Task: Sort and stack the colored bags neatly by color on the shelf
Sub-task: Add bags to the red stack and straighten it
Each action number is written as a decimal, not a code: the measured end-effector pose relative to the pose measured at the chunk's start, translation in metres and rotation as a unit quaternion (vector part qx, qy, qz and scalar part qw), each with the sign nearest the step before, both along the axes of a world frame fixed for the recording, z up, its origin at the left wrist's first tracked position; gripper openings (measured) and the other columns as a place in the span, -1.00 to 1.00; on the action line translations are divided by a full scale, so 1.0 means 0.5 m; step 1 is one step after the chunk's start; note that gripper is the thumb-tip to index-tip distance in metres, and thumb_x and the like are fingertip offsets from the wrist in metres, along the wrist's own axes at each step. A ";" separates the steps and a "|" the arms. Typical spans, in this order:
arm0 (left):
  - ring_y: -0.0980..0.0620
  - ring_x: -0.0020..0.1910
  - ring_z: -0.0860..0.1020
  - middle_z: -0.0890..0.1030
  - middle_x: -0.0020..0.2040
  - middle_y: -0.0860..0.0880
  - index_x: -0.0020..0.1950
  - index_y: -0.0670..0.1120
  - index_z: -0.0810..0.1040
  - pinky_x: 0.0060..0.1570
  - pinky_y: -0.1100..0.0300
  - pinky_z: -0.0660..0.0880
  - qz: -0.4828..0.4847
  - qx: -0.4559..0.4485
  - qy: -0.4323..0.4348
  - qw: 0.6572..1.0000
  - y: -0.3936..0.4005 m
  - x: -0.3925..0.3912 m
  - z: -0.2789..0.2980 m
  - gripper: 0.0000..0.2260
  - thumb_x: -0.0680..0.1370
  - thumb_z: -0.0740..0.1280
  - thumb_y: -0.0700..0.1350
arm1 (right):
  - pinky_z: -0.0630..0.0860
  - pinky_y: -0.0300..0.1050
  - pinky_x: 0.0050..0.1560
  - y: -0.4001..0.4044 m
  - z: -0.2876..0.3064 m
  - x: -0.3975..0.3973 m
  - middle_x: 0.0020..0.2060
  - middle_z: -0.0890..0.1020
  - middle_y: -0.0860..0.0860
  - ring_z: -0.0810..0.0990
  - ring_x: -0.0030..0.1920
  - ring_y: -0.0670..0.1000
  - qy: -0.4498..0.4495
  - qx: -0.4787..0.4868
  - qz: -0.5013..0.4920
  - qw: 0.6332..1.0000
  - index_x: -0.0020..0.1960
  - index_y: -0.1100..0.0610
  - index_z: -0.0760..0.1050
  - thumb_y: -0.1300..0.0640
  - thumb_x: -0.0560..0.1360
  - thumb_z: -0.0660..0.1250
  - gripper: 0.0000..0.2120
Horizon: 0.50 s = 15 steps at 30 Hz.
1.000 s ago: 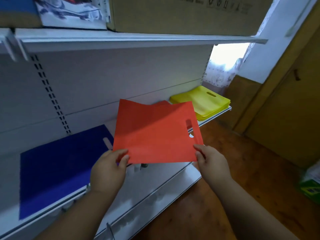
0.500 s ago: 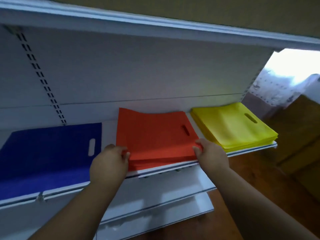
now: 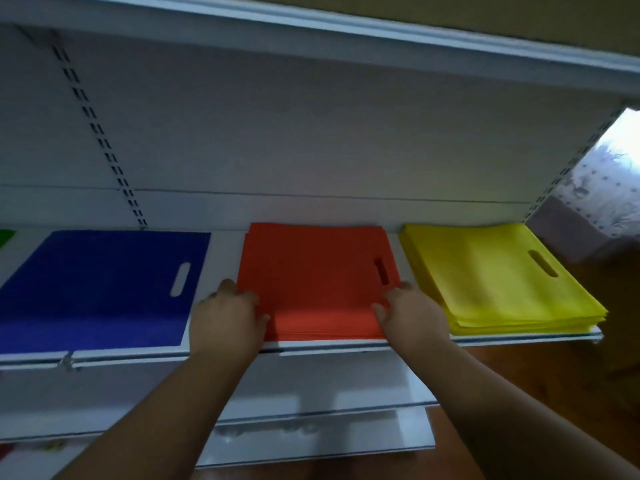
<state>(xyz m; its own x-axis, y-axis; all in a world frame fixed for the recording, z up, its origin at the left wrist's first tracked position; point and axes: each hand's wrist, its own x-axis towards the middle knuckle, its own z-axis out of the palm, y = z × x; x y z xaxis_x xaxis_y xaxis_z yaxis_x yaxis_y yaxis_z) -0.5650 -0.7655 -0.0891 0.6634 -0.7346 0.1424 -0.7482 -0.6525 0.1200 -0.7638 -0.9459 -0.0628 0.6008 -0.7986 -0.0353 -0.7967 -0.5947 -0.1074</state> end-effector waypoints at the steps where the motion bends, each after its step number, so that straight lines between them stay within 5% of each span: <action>1: -0.14 -0.36 0.54 0.50 -0.21 -0.11 -0.20 -0.06 0.66 -0.36 0.13 0.43 -0.001 -0.010 -0.004 1.000 0.004 0.001 0.003 -0.77 0.34 0.54 0.07 | 0.50 -0.03 -0.06 0.012 0.008 0.016 0.06 0.53 0.06 0.58 0.04 0.16 -0.018 0.003 0.024 1.000 0.12 0.04 0.55 -0.11 0.57 0.22 -0.72; 8: -0.06 -0.30 0.57 0.54 -0.11 0.00 0.06 0.00 0.65 -0.30 0.13 0.48 0.033 -0.141 0.071 0.987 0.148 0.020 0.028 -0.76 0.44 0.48 0.05 | 0.52 0.00 0.08 0.175 0.076 0.191 0.20 0.54 0.08 0.57 0.14 0.16 -0.136 0.027 0.187 0.973 0.39 -0.01 0.44 -0.05 0.57 0.26 -0.60; 15: 0.04 -0.13 0.53 0.49 -0.10 0.11 0.27 0.13 0.50 -0.17 0.14 0.47 0.136 -0.159 0.109 0.972 0.504 0.154 0.059 -0.69 0.54 0.34 0.13 | 0.41 0.03 0.28 0.482 0.105 0.429 0.28 0.54 0.05 0.50 0.26 0.10 -0.233 0.080 0.284 0.926 0.42 0.06 0.41 0.00 0.67 0.09 -0.63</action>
